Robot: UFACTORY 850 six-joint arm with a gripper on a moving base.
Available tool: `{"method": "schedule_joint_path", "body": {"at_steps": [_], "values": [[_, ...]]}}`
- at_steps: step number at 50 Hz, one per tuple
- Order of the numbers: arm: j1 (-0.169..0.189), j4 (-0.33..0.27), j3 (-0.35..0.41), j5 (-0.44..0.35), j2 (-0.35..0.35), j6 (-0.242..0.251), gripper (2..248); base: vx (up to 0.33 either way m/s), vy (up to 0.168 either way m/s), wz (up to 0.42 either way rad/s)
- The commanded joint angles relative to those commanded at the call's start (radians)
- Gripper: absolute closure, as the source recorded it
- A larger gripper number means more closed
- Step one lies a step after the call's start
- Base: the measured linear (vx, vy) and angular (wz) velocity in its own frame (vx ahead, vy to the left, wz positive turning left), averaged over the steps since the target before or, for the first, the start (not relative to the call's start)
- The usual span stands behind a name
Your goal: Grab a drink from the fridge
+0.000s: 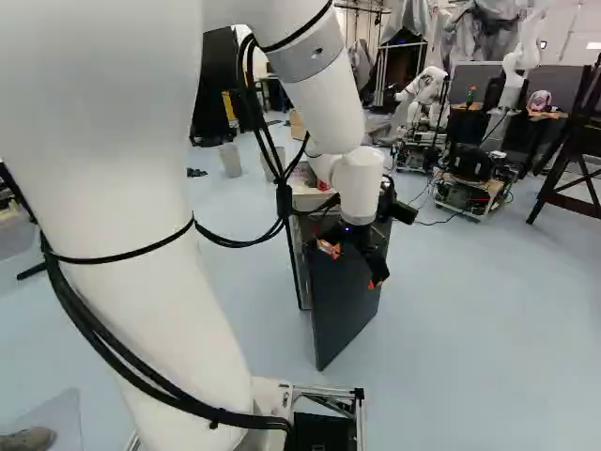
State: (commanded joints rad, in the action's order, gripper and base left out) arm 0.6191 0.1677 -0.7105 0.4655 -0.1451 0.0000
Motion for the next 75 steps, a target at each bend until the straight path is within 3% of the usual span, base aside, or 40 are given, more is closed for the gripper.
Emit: {"method": "schedule_joint_path", "body": {"at_steps": [20, 75], "values": [[-0.077, 0.000, 0.047, -0.033, 0.040, 0.000, 3, 0.000, 0.000, 0.000], [-0.278, 0.000, 0.123, -0.222, 0.108, 0.000, 3, 0.000, 0.000, 0.000]]}}
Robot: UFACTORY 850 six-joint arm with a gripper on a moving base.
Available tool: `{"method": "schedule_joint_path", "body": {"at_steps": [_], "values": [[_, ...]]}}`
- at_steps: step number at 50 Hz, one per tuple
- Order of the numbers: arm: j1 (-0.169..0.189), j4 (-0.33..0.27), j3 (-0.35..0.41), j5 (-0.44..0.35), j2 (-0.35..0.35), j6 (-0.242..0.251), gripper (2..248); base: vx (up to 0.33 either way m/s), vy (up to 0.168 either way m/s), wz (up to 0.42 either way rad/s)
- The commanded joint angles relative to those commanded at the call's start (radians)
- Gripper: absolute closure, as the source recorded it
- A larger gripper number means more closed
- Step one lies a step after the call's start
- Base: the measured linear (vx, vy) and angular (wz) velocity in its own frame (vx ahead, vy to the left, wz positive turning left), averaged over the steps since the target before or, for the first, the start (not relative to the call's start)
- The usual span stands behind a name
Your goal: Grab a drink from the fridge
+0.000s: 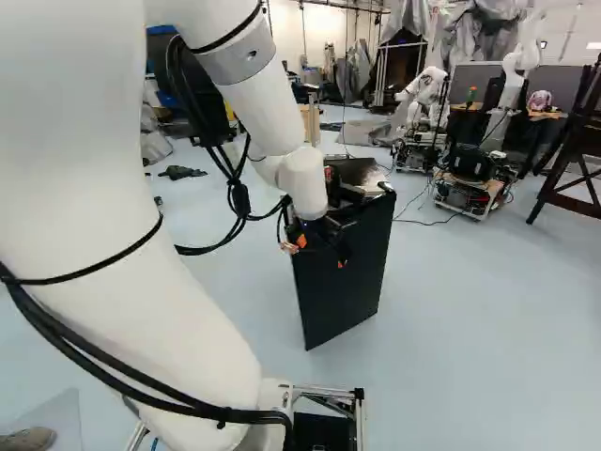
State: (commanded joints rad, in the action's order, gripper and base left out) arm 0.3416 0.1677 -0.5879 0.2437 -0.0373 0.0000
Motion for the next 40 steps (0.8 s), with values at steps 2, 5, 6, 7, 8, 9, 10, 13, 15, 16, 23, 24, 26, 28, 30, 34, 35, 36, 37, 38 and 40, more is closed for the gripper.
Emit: {"method": "schedule_joint_path", "body": {"at_steps": [2, 5, 6, 7, 8, 9, 10, 13, 15, 16, 23, 24, 26, 28, 30, 34, 35, 36, 37, 38, 40], "values": [[-0.006, 0.000, 0.000, -0.007, 0.000, 0.000, 3, 0.000, 0.000, 0.000], [-0.015, 0.000, -0.002, -0.018, -0.002, 0.000, 3, 0.000, 0.000, 0.000], [-0.018, 0.000, -0.002, -0.022, -0.002, 0.000, 3, 0.000, 0.000, 0.000], [-0.021, 0.000, -0.003, -0.025, -0.003, 0.000, 3, 0.000, 0.000, 0.000], [-0.023, 0.000, -0.004, -0.029, -0.003, 0.000, 3, 0.000, 0.000, 0.000], [-0.026, 0.000, -0.004, -0.032, -0.004, 0.000, 3, 0.000, 0.000, 0.000], [-0.028, 0.000, -0.005, -0.036, -0.005, 0.000, 3, 0.000, 0.000, 0.000], [-0.036, 0.000, -0.008, -0.047, -0.008, 0.000, 3, 0.000, 0.000, 0.000], [-0.040, 0.000, -0.010, -0.054, -0.010, 0.000, 3, 0.000, 0.000, 0.000], [-0.043, 0.000, -0.011, -0.058, -0.011, 0.000, 3, 0.000, 0.000, 0.000], [-0.058, 0.000, -0.021, -0.083, -0.019, 0.000, 3, 0.000, 0.000, 0.000], [-0.060, 0.000, -0.022, -0.086, -0.020, 0.000, 3, 0.000, 0.000, 0.000], [-0.064, 0.000, -0.025, -0.093, -0.023, 0.000, 3, 0.000, 0.000, 0.000], [-0.069, 0.000, -0.028, -0.101, -0.026, 0.000, 3, 0.000, 0.000, 0.000], [-0.073, 0.000, -0.031, -0.108, -0.029, 0.000, 3, 0.000, 0.000, 0.000], [-0.080, 0.000, -0.037, -0.120, -0.035, 0.000, 3, 0.000, 0.000, 0.000], [-0.083, 0.000, -0.039, -0.123, -0.036, 0.000, 3, 0.000, 0.000, 0.000], [-0.084, 0.000, -0.041, -0.125, -0.038, 0.000, 3, 0.000, 0.000, 0.000], [-0.086, 0.000, -0.042, -0.127, -0.039, 0.000, 3, 0.000, 0.000, 0.000], [-0.088, 0.000, -0.044, -0.129, -0.041, 0.000, 3, 0.000, 0.000, 0.000], [-0.092, 0.000, -0.047, -0.131, -0.044, 0.000, 3, 0.000, 0.000, 0.000]]}}
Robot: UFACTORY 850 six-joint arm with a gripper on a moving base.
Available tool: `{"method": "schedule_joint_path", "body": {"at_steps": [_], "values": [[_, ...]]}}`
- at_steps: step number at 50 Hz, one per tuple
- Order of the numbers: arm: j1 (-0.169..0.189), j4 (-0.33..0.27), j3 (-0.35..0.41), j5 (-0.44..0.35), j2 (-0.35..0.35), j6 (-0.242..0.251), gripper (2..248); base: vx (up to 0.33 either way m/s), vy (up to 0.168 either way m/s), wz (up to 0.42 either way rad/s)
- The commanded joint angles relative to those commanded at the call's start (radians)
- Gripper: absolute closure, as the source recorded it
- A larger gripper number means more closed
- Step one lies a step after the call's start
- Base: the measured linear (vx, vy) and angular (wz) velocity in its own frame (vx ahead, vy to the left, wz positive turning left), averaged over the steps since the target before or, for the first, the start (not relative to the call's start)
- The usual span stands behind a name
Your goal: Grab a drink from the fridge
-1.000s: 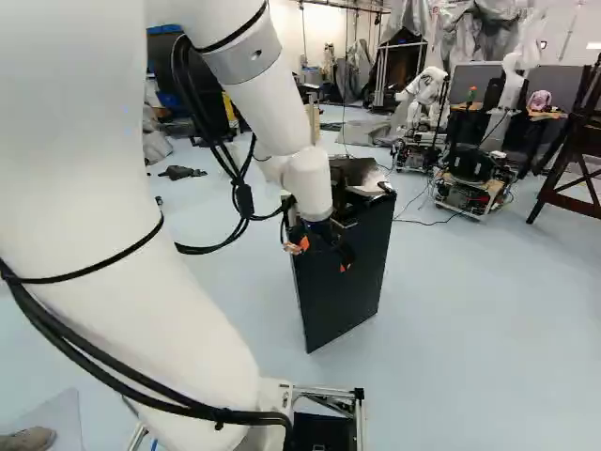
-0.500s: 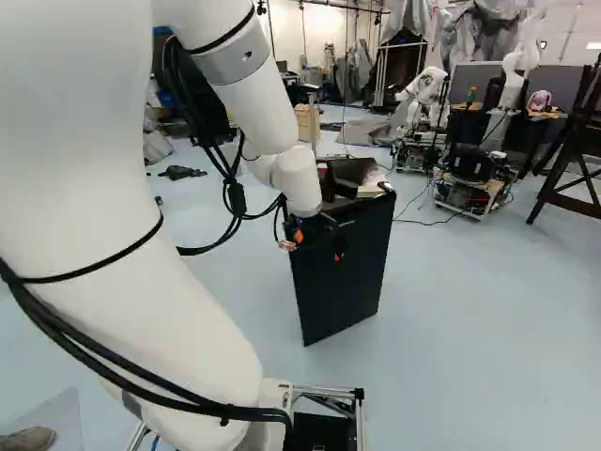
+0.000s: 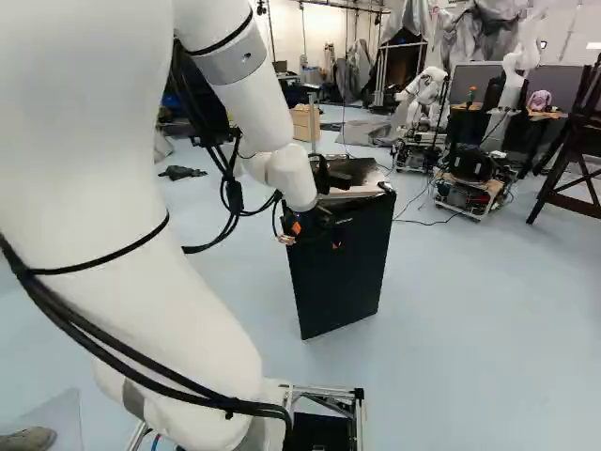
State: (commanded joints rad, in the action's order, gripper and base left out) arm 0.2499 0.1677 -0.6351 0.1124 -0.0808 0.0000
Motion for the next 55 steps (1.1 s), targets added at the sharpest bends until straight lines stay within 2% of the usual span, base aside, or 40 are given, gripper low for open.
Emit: {"method": "schedule_joint_path", "body": {"at_steps": [28, 55], "values": [[-0.045, 0.000, -0.052, -0.004, -0.047, 0.000, 3, 0.000, 0.000, 0.000], [-0.073, 0.000, -0.117, -0.004, -0.103, 0.000, 3, 0.000, 0.000, 0.000]]}}
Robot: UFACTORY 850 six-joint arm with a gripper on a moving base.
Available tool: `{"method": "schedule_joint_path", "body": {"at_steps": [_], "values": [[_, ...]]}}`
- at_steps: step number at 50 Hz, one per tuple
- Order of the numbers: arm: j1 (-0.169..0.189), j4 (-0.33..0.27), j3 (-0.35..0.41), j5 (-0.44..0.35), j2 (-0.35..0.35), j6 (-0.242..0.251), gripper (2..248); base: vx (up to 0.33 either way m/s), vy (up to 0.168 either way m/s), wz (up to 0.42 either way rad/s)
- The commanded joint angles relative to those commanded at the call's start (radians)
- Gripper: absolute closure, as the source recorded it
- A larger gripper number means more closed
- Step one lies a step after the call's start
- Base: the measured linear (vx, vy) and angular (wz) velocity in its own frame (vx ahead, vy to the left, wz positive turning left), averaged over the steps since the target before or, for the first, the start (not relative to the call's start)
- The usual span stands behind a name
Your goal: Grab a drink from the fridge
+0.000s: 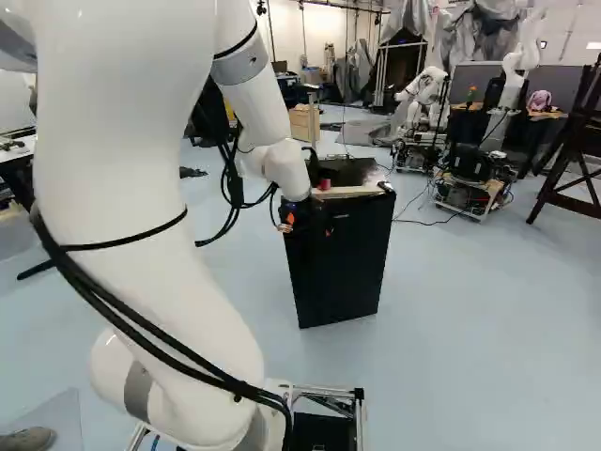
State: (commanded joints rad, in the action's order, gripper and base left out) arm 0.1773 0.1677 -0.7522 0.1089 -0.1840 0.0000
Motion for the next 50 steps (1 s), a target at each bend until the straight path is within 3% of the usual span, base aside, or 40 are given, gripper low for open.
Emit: {"method": "schedule_joint_path", "body": {"at_steps": [50], "values": [[-0.035, 0.000, -0.131, 0.000, -0.109, 0.000, 3, 0.000, 0.000, 0.000]]}}
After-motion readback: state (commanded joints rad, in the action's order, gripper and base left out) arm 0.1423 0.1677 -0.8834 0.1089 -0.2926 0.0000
